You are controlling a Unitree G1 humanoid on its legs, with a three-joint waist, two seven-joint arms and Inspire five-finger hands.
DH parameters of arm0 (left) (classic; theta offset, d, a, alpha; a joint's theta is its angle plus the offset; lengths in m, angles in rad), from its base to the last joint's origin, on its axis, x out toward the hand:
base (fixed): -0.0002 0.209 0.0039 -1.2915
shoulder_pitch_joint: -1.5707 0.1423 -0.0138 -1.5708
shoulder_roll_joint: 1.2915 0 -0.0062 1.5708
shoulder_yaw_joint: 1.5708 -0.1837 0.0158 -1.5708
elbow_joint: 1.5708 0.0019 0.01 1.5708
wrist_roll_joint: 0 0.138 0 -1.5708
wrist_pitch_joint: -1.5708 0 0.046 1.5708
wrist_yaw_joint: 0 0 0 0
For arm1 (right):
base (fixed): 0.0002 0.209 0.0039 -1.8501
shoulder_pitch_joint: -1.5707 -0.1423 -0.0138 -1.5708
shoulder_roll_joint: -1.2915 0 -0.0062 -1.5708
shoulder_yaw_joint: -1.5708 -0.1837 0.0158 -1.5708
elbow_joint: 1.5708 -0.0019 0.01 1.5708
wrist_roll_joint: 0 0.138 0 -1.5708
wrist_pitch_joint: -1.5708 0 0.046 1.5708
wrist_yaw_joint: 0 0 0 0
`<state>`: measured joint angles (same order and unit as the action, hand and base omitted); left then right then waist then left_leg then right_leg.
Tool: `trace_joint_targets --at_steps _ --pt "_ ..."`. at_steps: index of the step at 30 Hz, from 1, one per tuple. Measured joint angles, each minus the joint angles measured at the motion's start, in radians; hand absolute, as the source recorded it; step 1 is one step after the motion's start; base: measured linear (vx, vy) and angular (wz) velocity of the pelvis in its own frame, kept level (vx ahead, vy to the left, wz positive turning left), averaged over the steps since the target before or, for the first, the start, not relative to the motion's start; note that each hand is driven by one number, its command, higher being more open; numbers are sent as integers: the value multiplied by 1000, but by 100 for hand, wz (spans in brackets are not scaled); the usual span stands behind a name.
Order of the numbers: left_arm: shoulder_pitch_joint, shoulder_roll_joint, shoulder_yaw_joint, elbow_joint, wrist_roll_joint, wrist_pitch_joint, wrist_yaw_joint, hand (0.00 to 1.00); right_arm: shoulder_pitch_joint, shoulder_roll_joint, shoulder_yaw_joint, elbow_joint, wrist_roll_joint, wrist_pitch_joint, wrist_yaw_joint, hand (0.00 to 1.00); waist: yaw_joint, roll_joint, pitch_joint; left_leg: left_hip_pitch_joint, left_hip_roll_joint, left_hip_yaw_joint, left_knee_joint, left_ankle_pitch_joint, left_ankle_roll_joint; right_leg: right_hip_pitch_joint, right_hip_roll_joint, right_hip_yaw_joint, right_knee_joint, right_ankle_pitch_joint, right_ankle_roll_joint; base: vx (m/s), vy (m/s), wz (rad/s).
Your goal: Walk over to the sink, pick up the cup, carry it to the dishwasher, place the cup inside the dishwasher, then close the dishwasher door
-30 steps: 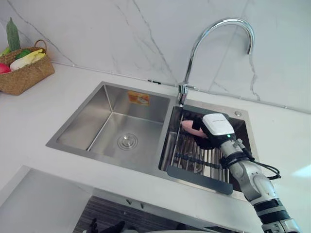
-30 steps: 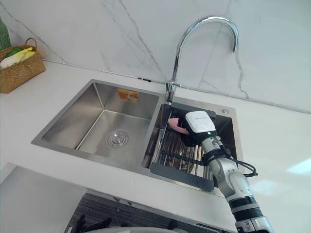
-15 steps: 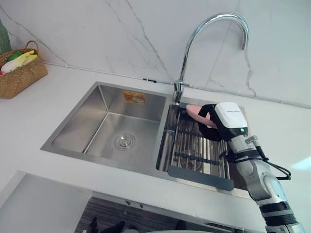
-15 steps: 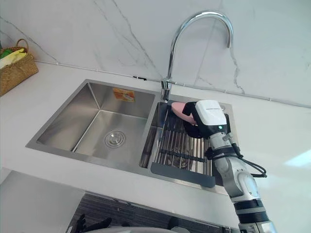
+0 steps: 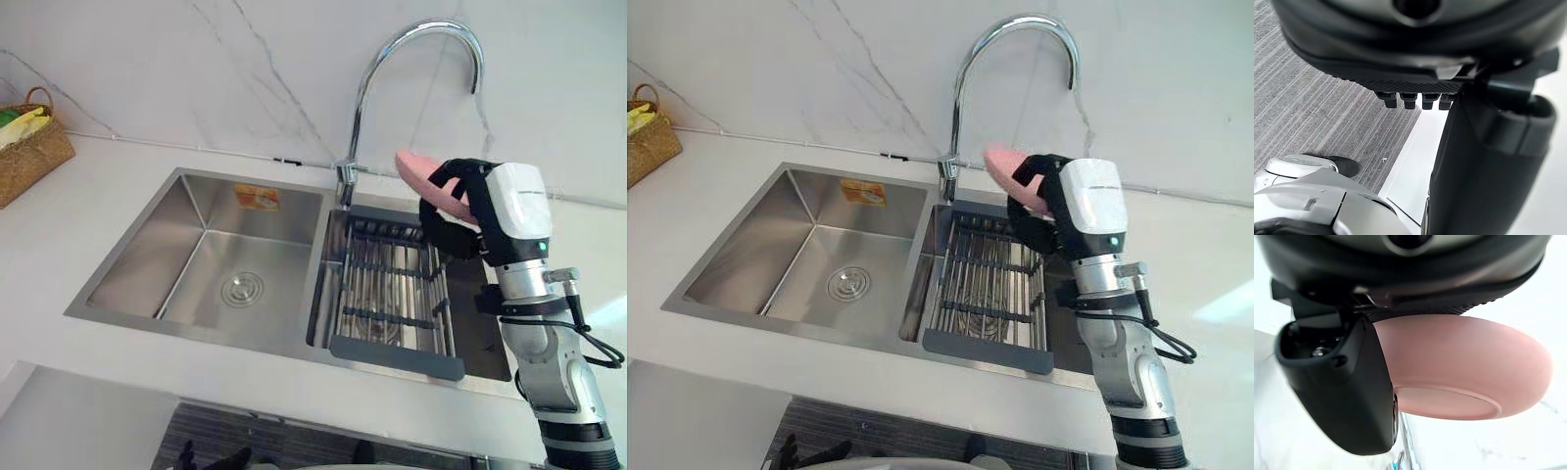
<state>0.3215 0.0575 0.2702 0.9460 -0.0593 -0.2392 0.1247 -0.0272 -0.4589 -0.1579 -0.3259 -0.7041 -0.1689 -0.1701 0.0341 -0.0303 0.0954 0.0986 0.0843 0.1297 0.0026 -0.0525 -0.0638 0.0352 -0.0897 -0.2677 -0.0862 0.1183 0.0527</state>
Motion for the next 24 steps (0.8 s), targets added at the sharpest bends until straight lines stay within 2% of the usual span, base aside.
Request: trace_joint_targets --at_steps 7,12,15,17,19,24 --pt "14 -28 86 -1 1 -6 3 100 40 11 -153 -74 39 16 -64 0 -15 1 0 -2 3 17 0 -4 -2 -8 0 7 0 -1 0 -16 0 -5" --pt "17 -34 103 -13 3 -8 3 100 81 11 -229 -113 55 16 -69 0 -28 7 -11 -19 3 17 4 -6 -2 -21 0 6 1 -1 0 -3 -1 0" --pt "20 -41 94 -14 4 -27 2 100 88 10 -242 -96 55 28 -69 0 -31 20 -19 -7 1 29 2 -11 0 -20 2 24 2 -1 -1 5 6 -13" --pt "21 -42 94 -14 3 -37 2 100 93 11 -238 -54 55 29 -69 0 -28 26 -21 -31 6 50 90 -64 2 -21 10 57 3 -1 -1 -17 16 -35" --pt "21 -42 90 -14 3 -38 0 100 115 11 -238 -38 55 29 -70 0 -34 33 -26 -42 12 64 133 -90 6 -21 14 76 3 3 -3 -17 18 -30" --pt "20 -40 68 -32 2 -36 -39 100 133 18 -241 0 52 27 -81 0 -52 33 -25 -17 -1 130 106 -90 10 -60 13 158 11 25 -4 -30 31 -48"
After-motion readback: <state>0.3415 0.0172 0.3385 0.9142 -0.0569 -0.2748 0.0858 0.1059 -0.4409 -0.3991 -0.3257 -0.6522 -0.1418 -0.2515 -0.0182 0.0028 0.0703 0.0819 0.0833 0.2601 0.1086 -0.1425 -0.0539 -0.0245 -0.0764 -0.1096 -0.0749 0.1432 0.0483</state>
